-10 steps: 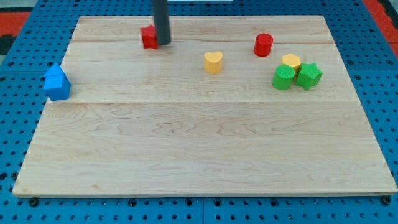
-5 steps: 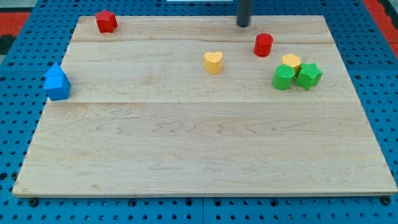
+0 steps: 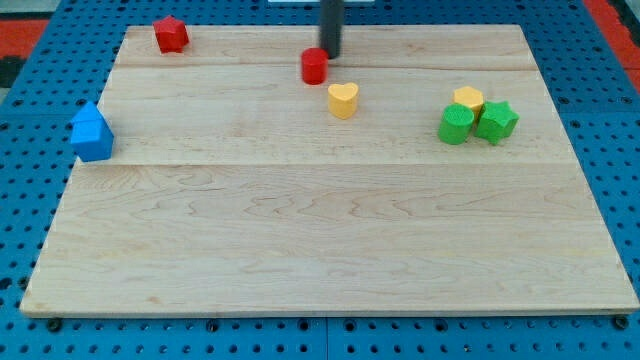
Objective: Push the red circle towards top left
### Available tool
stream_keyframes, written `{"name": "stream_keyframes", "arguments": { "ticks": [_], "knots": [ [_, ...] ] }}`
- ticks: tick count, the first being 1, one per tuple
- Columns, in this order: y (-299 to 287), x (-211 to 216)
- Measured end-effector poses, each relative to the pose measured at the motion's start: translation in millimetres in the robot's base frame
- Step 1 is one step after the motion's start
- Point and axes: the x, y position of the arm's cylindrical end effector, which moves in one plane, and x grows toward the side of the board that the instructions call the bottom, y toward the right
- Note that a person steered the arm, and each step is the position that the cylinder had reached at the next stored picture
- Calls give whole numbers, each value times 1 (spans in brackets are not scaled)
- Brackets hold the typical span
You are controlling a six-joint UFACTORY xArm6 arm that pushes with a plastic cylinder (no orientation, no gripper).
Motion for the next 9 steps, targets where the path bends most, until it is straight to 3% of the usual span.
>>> {"name": "stream_keyframes", "arguments": {
  "ticks": [2, 3, 4, 5, 7, 9],
  "knots": [
    [51, 43],
    [-37, 64],
    [-94, 29],
    [-62, 26],
    [-83, 30],
    [-87, 77]
  ]
}}
